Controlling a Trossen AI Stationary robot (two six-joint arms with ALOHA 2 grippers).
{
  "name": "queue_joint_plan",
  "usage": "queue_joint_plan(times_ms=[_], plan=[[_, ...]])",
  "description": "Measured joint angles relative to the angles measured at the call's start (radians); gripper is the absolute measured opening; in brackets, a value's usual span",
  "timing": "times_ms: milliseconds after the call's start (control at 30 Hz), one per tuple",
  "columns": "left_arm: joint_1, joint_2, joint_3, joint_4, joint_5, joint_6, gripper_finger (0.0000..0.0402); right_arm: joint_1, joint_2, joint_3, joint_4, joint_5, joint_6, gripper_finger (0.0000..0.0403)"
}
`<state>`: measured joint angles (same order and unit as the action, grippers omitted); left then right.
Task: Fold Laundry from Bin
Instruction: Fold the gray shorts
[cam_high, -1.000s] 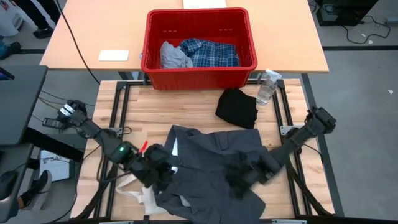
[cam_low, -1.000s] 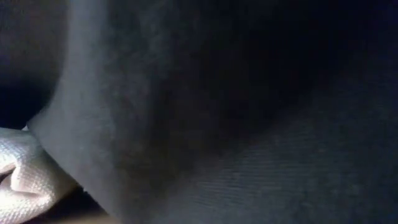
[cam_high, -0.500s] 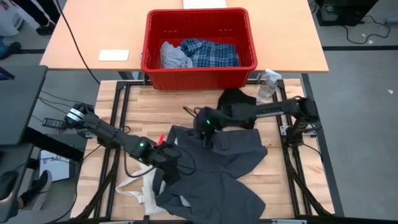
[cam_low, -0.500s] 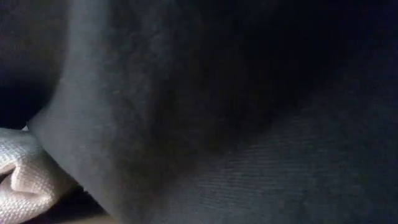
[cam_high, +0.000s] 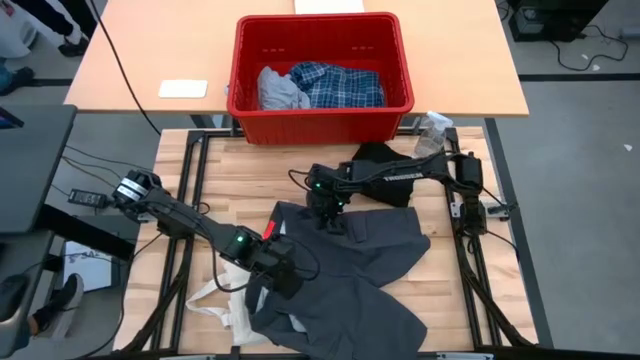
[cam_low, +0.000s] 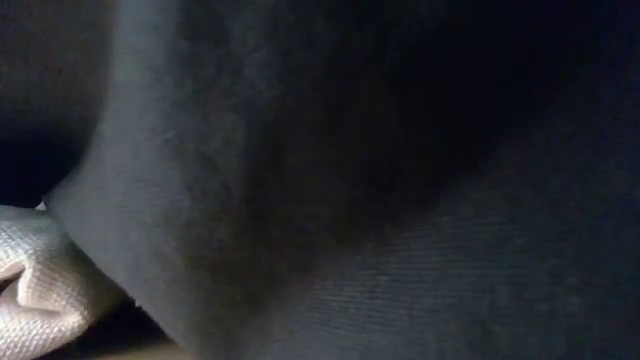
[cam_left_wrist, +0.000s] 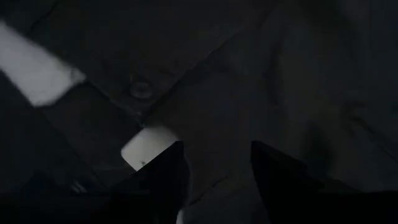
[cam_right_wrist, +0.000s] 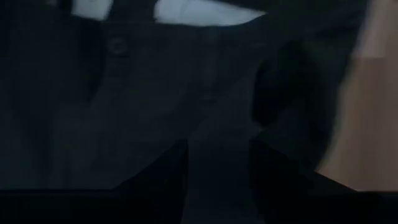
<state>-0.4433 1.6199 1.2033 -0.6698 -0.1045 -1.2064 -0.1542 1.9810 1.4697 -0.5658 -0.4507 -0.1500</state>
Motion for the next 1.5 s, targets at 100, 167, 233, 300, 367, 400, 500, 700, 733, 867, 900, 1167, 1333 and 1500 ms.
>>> queue_joint_plan(times_ms=[100, 167, 233, 300, 367, 400, 500, 700, 733, 867, 900, 1167, 1333, 1500], plan=[[0.006, 0.007, -0.001, -0.032, 0.062, -0.143, 0.0190, -0.002, 0.014, 0.000, 0.005, -0.040, -0.018, 0.0168], [0.009, 0.015, -0.001, -0.044, 0.107, -0.208, 0.0190, -0.001, 0.029, 0.000, 0.003, -0.025, -0.038, 0.0159], [0.006, 0.020, -0.001, -0.047, 0.128, -0.250, 0.0190, -0.004, 0.040, 0.000, 0.012, -0.029, -0.055, 0.0140], [0.000, 0.022, -0.001, -0.012, 0.129, -0.293, 0.0190, -0.009, 0.048, 0.000, 0.012, -0.058, -0.061, 0.0106], [-0.001, 0.024, 0.000, 0.049, 0.130, -0.316, 0.0190, -0.015, 0.048, 0.000, 0.008, -0.081, -0.063, 0.0058], [-0.001, 0.025, 0.000, 0.066, 0.130, -0.329, 0.0189, -0.018, 0.048, 0.000, 0.007, -0.094, -0.067, 0.0033], [-0.008, 0.035, 0.000, 0.102, 0.137, -0.414, 0.0183, -0.027, 0.047, 0.000, 0.011, -0.135, -0.087, 0.0016], [-0.015, 0.053, 0.000, 0.048, 0.155, -0.467, 0.0177, -0.043, 0.045, 0.000, 0.010, -0.188, -0.089, 0.0012], [-0.008, 0.053, -0.001, 0.048, 0.170, -0.476, 0.0177, -0.043, 0.045, 0.000, 0.007, -0.188, -0.089, 0.0010], [0.011, 0.026, 0.007, 0.047, 0.213, -0.501, 0.0177, -0.045, 0.044, 0.000, 0.004, -0.189, -0.089, 0.0010], [0.010, 0.021, 0.017, 0.040, 0.201, -0.499, 0.0176, -0.045, 0.044, 0.000, 0.005, -0.190, -0.089, 0.0010], [0.006, 0.026, -0.028, 0.071, 0.173, -0.398, 0.0176, -0.045, 0.044, 0.000, 0.003, -0.242, -0.089, 0.0007], [0.008, 0.053, -0.071, 0.031, 0.152, -0.420, 0.0176, -0.045, 0.043, 0.000, -0.007, -0.251, -0.089, 0.0007], [0.042, 0.034, -0.049, 0.018, 0.173, -0.437, 0.0176, -0.047, 0.043, 0.000, -0.030, -0.258, -0.090, 0.0007]])
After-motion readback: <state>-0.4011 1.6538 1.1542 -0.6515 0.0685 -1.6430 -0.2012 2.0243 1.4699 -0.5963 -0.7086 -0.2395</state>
